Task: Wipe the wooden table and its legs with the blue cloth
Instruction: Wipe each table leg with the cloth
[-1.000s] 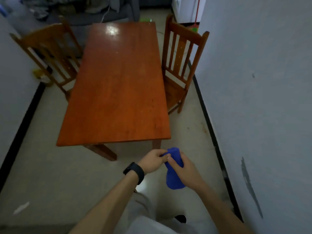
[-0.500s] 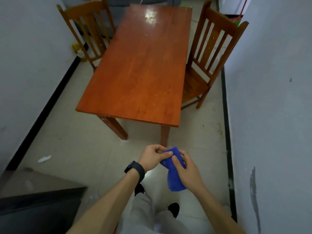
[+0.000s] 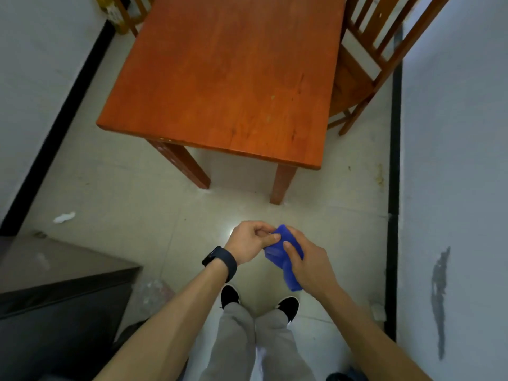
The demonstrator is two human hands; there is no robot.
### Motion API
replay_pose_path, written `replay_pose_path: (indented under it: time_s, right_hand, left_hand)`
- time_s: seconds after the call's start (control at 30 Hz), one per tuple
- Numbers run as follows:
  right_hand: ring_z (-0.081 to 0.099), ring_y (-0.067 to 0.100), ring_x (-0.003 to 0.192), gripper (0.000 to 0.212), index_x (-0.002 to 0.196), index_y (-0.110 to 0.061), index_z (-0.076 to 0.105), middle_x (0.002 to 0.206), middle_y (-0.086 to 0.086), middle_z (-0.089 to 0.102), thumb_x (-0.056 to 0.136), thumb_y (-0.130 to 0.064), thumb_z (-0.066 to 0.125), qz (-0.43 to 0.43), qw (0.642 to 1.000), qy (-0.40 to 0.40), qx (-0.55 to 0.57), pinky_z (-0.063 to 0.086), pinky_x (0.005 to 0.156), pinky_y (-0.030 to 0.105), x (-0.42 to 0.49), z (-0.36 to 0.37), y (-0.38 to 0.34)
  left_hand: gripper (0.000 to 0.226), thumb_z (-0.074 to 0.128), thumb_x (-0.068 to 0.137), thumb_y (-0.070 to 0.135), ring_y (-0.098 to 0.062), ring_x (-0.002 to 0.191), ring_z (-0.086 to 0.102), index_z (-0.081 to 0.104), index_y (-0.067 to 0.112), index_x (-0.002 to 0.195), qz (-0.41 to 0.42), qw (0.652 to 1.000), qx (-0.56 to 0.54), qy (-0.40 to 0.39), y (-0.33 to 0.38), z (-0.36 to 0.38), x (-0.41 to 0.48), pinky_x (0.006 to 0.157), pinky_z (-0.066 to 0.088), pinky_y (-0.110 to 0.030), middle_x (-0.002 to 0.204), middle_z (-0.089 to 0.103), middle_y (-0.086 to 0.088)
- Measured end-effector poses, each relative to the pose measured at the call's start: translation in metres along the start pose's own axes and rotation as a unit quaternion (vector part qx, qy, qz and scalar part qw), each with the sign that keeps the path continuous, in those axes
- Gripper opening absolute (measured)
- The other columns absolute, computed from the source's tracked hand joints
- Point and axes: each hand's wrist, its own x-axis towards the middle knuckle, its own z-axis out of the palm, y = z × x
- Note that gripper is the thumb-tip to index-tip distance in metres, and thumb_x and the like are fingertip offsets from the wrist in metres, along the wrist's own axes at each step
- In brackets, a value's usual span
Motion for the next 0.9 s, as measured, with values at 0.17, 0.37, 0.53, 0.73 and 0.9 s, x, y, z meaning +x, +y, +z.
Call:
replay_pose_path:
  time_s: [0.17,0.37,0.53,0.73,0.9]
  right_hand:
    - [0.060,0.007,0.097,0.040,0.140,-0.037,0.048,0.118,-0.009,0.067,0.101,-0.029,0.050,0.052,0.997,0.019,-0.051,0.039,0.081,0.011,0.031,0.025,0.059]
    - [0.056,0.009,0.100,0.047,0.147,-0.036,0.038,0.125,-0.003,0.061,0.101,-0.031,0.049,0.106,0.988,0.112,-0.017,0.038,0.087,0.024,0.062,0.043,0.126]
    - [0.058,0.014,0.102,0.049,0.148,-0.036,0.036,0.127,-0.002,0.061,0.101,-0.033,0.047,0.080,0.986,0.145,0.009,0.041,0.088,0.027,0.118,0.047,0.158]
    - [0.057,0.019,0.118,0.048,0.148,-0.029,0.039,0.136,0.001,0.058,0.101,-0.034,0.048,-0.024,0.970,0.237,0.052,0.040,0.099,0.026,0.214,0.038,0.180]
    - [0.054,0.002,0.117,0.045,0.146,-0.032,0.038,0.132,-0.015,0.056,0.102,-0.038,0.045,-0.105,0.928,0.324,0.150,0.046,0.100,0.025,0.262,0.019,0.168]
  left_hand:
    - [0.020,0.071,0.087,0.011,-0.002,0.063,0.065,0.072,0.030,0.084,0.017,0.997,0.068,0.031,-0.047,0.006,0.054,0.066,0.054,-0.019,0.082,0.072,0.007]
    - [0.025,0.066,0.092,0.033,-0.010,0.091,0.064,0.061,0.027,0.116,0.027,0.994,0.079,0.075,-0.066,0.005,0.121,0.083,0.051,-0.025,0.108,0.064,0.011]
    - [0.061,0.064,0.092,0.046,-0.012,0.120,0.052,0.041,0.024,0.144,0.101,0.982,0.098,0.123,-0.052,0.014,0.186,0.096,0.042,-0.027,0.140,0.050,0.006]
    - [0.076,0.057,0.095,0.052,-0.008,0.143,0.033,0.018,0.031,0.156,0.234,0.938,0.046,0.251,-0.048,0.055,0.266,0.115,0.035,-0.039,0.159,0.030,0.008]
    - [0.061,0.055,0.096,0.053,0.000,0.127,0.049,0.027,0.041,0.149,0.300,0.911,-0.058,0.276,-0.061,0.081,0.305,0.106,0.044,-0.036,0.144,0.047,0.018]
